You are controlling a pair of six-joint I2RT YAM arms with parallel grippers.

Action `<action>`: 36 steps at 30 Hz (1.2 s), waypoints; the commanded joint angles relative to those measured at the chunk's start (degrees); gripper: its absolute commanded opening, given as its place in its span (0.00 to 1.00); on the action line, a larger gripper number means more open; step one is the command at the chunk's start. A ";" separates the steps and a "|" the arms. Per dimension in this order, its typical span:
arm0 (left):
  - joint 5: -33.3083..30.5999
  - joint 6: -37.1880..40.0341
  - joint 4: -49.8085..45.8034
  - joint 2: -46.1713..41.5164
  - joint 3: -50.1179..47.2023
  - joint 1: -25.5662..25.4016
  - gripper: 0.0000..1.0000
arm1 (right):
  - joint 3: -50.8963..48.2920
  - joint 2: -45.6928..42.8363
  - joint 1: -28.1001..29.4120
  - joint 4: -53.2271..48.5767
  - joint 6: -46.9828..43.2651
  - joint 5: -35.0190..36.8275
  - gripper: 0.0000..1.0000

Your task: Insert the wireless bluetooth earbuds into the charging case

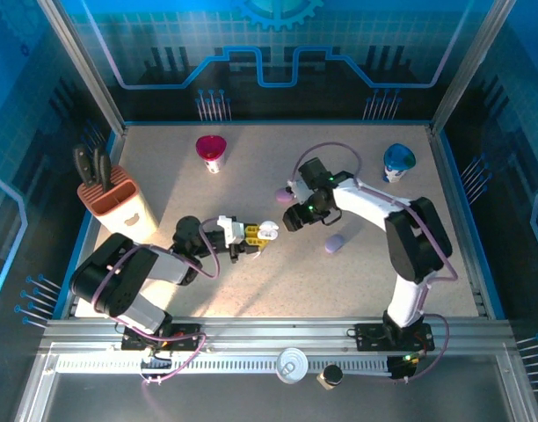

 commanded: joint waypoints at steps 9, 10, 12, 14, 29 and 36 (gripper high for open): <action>-0.85 0.67 1.52 -1.08 -1.59 -0.08 0.07 | 12.75 10.89 1.96 -7.93 -1.99 5.82 0.66; -0.86 0.68 1.53 -1.08 -1.62 -0.07 0.07 | 13.65 11.64 2.07 -8.43 -2.16 5.63 0.66; -0.89 0.77 1.54 -1.16 -1.59 -0.10 0.07 | 15.58 13.05 2.57 -9.64 -2.43 5.61 0.64; -0.99 0.81 1.53 -1.26 -1.65 -0.06 0.06 | 17.44 14.39 3.05 -11.01 -2.65 6.47 0.61; -0.83 0.94 1.53 -1.45 -2.07 0.78 0.06 | 29.49 21.02 10.43 -25.19 -3.62 28.05 0.39; -0.04 0.86 1.53 -2.30 -2.54 0.85 0.06 | 33.26 24.57 12.54 -27.80 -5.47 29.89 0.33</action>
